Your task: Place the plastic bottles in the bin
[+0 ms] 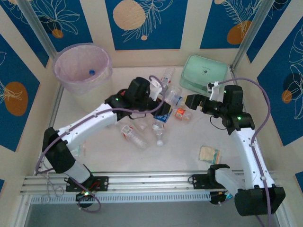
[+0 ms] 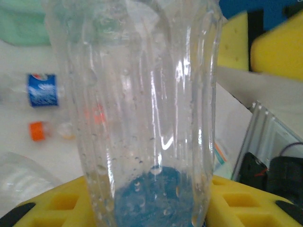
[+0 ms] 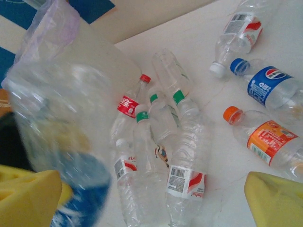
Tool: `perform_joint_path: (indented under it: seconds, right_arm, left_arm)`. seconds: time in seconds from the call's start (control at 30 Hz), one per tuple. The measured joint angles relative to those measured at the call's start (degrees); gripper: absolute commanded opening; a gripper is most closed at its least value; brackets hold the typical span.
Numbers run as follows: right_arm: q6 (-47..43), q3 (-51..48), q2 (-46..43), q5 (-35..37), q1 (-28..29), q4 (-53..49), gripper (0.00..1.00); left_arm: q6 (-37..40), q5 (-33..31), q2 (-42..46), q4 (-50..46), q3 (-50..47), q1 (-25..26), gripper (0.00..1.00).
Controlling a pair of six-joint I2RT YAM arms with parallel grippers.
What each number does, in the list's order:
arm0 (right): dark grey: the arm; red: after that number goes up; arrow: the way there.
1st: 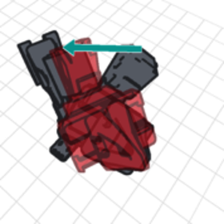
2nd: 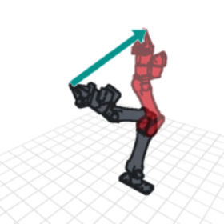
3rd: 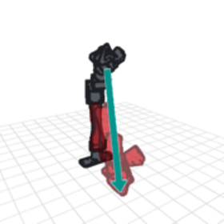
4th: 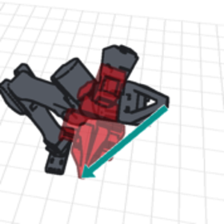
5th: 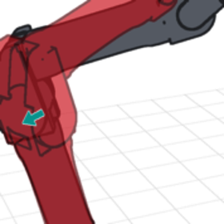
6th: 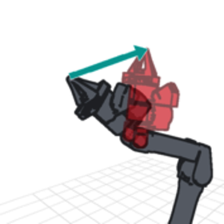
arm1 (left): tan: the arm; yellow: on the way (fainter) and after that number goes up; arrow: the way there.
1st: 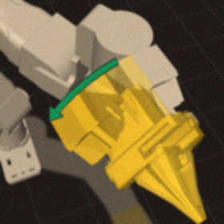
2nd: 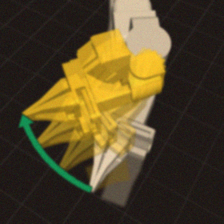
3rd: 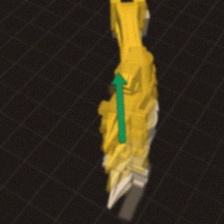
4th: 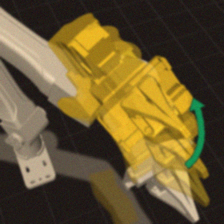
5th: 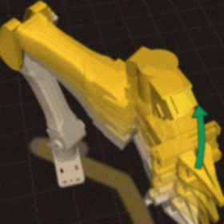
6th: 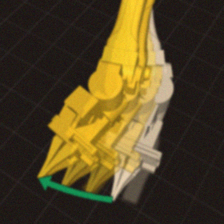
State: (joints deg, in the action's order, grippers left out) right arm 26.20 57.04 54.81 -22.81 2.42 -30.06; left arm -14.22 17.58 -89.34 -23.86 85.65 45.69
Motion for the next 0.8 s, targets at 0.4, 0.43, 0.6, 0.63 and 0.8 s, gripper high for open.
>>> perform_joint_path:
  seconds: [0.4,0.43,0.6,0.63,0.8]
  right_arm:
    - [0.9,-4.8,-2.3,3.8,-0.3,-5.7,1.0]
    - [1.1,-5.2,-2.2,3.8,-0.4,-5.7,1.0]
    - [1.7,-5.4,-1.1,3.7,-0.5,-6.2,0.99]
    - [1.7,-5.4,-1.1,3.7,-0.5,-6.4,0.99]
    - [1.7,-5.4,-1.1,4.5,-0.8,-7.3,0.99]
  left_arm:
    - [10.3,-7.8,1.5,-18.5,30.3,-28.5,0.0]
    - [10.3,-8.0,1.5,-18.6,31.8,-31.3,0.0]
    - [10.0,-9.7,-3.7,-20.7,42.0,-42.6,0.0]
    - [10.0,-10.4,-5.6,-21.3,44.4,-43.7,0.0]
    - [10.1,-14.5,-15.9,-25.1,51.0,-46.2,0.0]
